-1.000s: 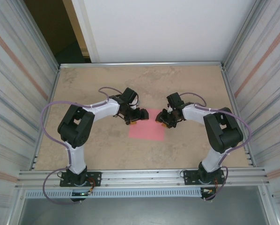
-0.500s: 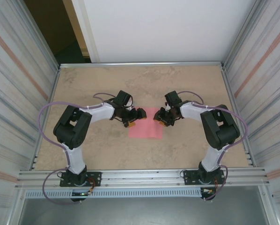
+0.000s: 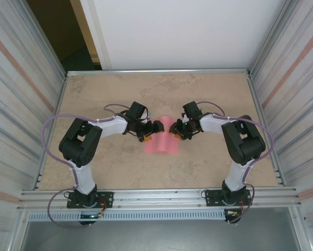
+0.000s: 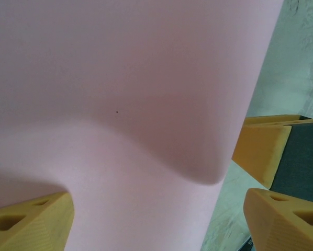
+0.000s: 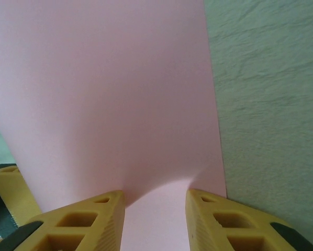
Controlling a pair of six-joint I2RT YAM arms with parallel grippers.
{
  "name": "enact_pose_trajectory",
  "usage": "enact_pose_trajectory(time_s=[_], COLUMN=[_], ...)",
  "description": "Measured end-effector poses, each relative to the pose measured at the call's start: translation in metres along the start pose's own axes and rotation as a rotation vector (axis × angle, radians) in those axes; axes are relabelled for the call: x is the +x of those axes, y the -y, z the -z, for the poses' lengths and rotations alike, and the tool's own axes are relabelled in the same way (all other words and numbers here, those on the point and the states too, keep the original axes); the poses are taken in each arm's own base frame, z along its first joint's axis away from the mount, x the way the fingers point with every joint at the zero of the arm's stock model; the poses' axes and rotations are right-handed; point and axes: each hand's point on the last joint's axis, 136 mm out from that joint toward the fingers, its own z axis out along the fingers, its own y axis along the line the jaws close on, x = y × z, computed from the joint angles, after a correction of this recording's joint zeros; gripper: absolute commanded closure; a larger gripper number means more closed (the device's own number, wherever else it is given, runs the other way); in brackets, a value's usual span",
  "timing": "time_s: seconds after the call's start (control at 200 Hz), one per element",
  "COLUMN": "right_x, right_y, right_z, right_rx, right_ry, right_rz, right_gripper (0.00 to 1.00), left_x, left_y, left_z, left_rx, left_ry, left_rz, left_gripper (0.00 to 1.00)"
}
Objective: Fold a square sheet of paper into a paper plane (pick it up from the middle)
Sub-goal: First fold in half a square sheet of paper at the center of the table.
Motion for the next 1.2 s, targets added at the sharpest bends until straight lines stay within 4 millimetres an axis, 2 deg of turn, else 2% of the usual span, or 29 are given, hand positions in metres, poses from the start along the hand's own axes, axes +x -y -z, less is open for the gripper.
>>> enact_pose_trajectory(time_s=[0.341, 0.792, 0.897, 1.022, 1.112, 1.198], right_x=[0.009, 0.007, 0.003, -0.010, -0.022, -0.032], right_y=[-0.015, -0.015, -0.006, 0.002, -0.003, -0.011], right_z=[-0.012, -0.010, 0.001, 0.023, 0.044, 0.065], right_rx=[-0.058, -0.117, -0.122, -0.146, -0.199, -0.263], right_ry=[-0.034, -0.033, -0.009, 0.047, 0.100, 0.145], right_rz=[0.019, -0.015, -0.039, -0.066, -0.064, -0.047], right_gripper=[0.69, 0.66, 0.62, 0.52, 0.43, 0.34], left_x=[0.003, 0.004, 0.001, -0.006, -0.016, -0.028], left_y=[0.006, -0.004, -0.006, -0.005, 0.006, 0.027], left_z=[-0.001, -0.005, -0.003, 0.004, 0.017, 0.037], left_rx=[-0.040, -0.095, -0.095, -0.065, -0.005, 0.090], left_ry=[-0.015, -0.029, -0.025, -0.016, 0.007, 0.044], left_rz=[-0.065, -0.093, -0.096, -0.091, -0.095, -0.113], left_gripper=[0.24, 0.63, 0.72, 0.74, 0.74, 0.74])
